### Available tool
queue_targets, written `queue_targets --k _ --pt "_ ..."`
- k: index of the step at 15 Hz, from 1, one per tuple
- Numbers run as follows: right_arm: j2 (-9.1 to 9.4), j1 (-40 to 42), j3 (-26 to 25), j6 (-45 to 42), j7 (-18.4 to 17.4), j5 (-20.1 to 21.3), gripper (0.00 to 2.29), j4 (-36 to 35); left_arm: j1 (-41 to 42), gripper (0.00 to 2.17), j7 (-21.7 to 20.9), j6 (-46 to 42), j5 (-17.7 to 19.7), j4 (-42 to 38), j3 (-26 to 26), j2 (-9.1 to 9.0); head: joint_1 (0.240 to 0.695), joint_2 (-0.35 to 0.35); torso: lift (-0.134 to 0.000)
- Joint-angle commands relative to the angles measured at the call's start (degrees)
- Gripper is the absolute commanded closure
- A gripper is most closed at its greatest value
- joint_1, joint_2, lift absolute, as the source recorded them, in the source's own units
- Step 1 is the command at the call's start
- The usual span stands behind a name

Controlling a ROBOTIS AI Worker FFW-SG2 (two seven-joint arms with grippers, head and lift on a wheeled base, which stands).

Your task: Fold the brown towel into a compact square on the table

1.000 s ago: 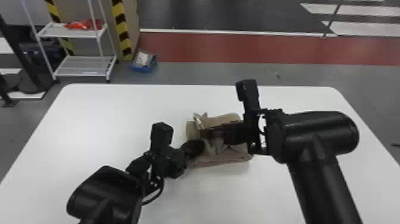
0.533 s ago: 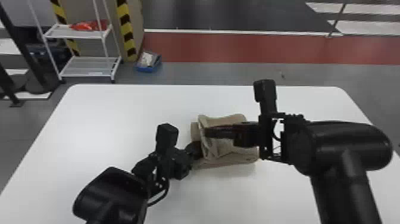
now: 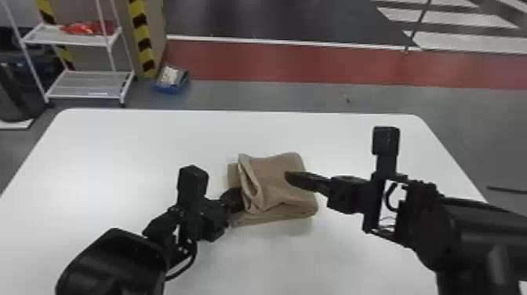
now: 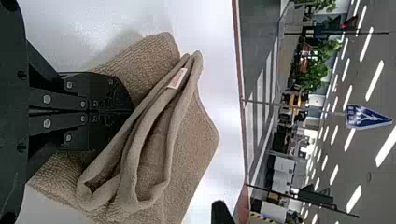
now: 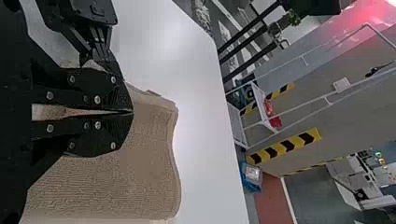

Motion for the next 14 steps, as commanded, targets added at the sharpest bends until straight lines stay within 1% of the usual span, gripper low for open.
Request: queue_targets --k 1,3,6,8,12,14 --pt "-0.52 3.4 -3.1 -0.1 2.7 -1.1 2.20 -3.5 0.0 1.82 0.0 0.0 0.0 0.0 0.1 -0.12 0.695 -0.133 -0.123" --pt "-1.93 5.7 -4.0 0.1 3.6 -1.0 2.20 -4.2 0.0 1.82 0.1 0.0 0.0 0.0 0.2 -0.12 0.695 -0.153 -0.123" --pt "-2.19 6.8 -6.1 5.4 7.1 -0.8 2.20 -4.0 -0.2 1.82 0.0 0.0 0.1 0.0 0.2 -0.12 0.695 -0.173 -0.123" --pt "-2.37 7.7 -6.8 6.6 8.3 -0.5 2.20 -3.7 -0.3 1.82 0.0 0.0 0.1 0.0 0.2 -0.12 0.695 -0.184 -0.123" --pt "-2.80 7.6 -7.0 4.9 8.4 0.5 2.20 0.0 -0.3 1.82 0.0 0.2 0.0 0.0 -0.3 -0.12 0.695 -0.200 -0.123" --pt "-2.80 6.1 -6.1 2.9 7.6 2.1 2.20 1.7 -0.3 1.82 0.1 1.1 0.0 -0.2 -0.6 -0.12 0.695 -0.210 -0.123"
